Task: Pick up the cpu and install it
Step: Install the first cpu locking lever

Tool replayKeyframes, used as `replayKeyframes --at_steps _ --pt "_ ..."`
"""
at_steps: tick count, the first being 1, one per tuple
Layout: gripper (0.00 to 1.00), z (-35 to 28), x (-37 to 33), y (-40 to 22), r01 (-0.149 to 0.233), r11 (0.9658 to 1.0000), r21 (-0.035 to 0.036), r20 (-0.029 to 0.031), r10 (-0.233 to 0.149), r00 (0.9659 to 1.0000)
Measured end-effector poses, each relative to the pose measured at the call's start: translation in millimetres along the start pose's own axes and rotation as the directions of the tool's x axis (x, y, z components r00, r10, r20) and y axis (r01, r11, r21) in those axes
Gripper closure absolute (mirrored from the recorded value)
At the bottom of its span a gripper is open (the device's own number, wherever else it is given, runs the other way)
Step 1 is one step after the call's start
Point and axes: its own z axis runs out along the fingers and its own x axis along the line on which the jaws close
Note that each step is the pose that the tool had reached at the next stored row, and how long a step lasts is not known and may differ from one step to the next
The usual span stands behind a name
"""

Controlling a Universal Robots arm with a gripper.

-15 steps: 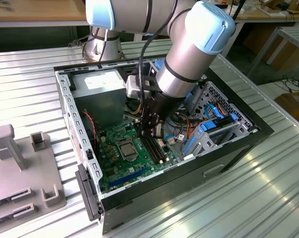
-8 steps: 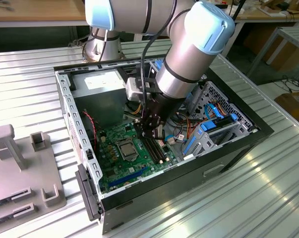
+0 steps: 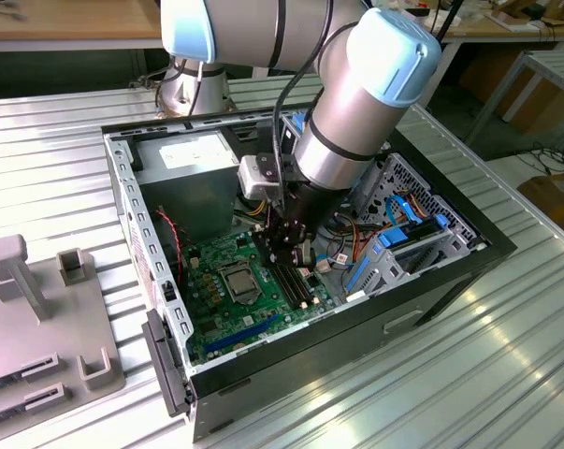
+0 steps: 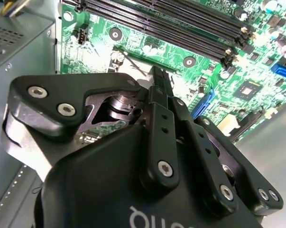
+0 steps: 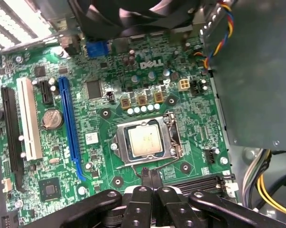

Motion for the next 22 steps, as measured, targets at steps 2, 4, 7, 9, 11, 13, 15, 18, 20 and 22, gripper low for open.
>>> replayKeyframes --at_steps 2,4,7,9,11,13,15,18,20,22 --pt "0.89 1.4 0.1 -0.2 0.013 0.9999 0.0014 -0.0020 -0.013 0.9999" --pt "0.89 2.5 0.4 -0.4 0.026 0.9997 0.0026 -0.0039 -0.026 0.9996" --pt "0.89 4.3 1.3 -0.8 0.048 0.9989 0.0049 -0.0071 -0.047 0.9988" --pt "0.89 5.2 2.6 -1.0 0.065 0.9978 0.0082 -0.0088 -0.065 0.9978" --pt "0.89 5.5 2.9 -0.4 0.071 0.9973 0.0142 -0.0097 -0.071 0.9974" --pt "0.89 6.0 3.1 0.8 0.074 0.9970 0.0201 -0.0093 -0.074 0.9972" --pt "0.89 6.5 3.5 2.5 0.078 0.9967 0.0249 -0.0093 -0.078 0.9969" --pt "0.89 7.1 3.9 4.9 0.083 0.9961 0.0304 -0.0094 -0.083 0.9965" --pt "0.89 7.5 4.2 6.1 0.087 0.9956 0.0350 -0.0096 -0.086 0.9962" --pt "0.89 7.9 4.4 6.7 0.091 0.9950 0.0402 -0.0099 -0.091 0.9958"
